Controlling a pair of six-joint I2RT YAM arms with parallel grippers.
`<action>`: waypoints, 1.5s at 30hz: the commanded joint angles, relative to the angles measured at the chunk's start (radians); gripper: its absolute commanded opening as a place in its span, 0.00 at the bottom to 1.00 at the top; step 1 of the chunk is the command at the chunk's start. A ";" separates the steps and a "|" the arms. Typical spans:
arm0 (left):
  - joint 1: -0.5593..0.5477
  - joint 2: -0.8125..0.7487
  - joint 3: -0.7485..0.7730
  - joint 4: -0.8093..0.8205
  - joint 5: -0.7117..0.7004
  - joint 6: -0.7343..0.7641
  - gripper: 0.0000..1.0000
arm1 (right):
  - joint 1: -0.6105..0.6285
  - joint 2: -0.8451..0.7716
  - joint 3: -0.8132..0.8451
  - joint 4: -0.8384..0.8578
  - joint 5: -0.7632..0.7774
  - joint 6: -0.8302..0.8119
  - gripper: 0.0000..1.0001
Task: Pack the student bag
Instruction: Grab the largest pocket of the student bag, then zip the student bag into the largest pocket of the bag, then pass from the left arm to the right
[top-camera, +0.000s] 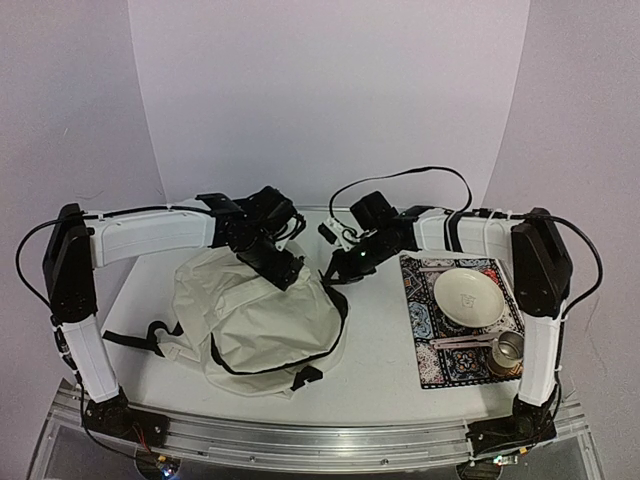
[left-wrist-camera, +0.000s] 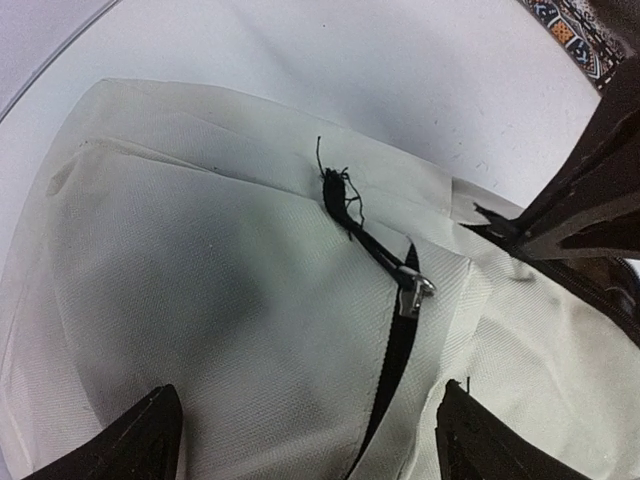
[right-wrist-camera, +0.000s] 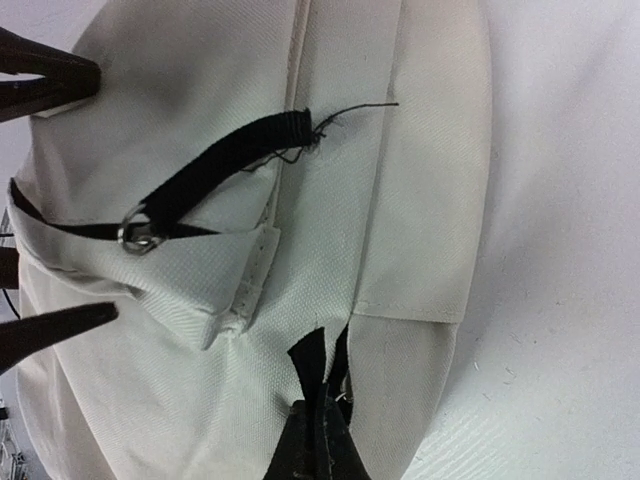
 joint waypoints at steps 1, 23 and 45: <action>0.012 0.017 0.050 0.019 -0.017 0.004 0.83 | -0.005 -0.096 -0.038 -0.021 0.013 -0.020 0.00; 0.080 0.081 0.118 0.020 -0.030 -0.055 0.03 | 0.162 -0.476 -0.476 0.094 0.049 0.013 0.00; 0.112 -0.048 -0.024 0.162 0.143 0.165 0.00 | 0.121 -0.631 -0.510 0.076 0.212 0.161 0.39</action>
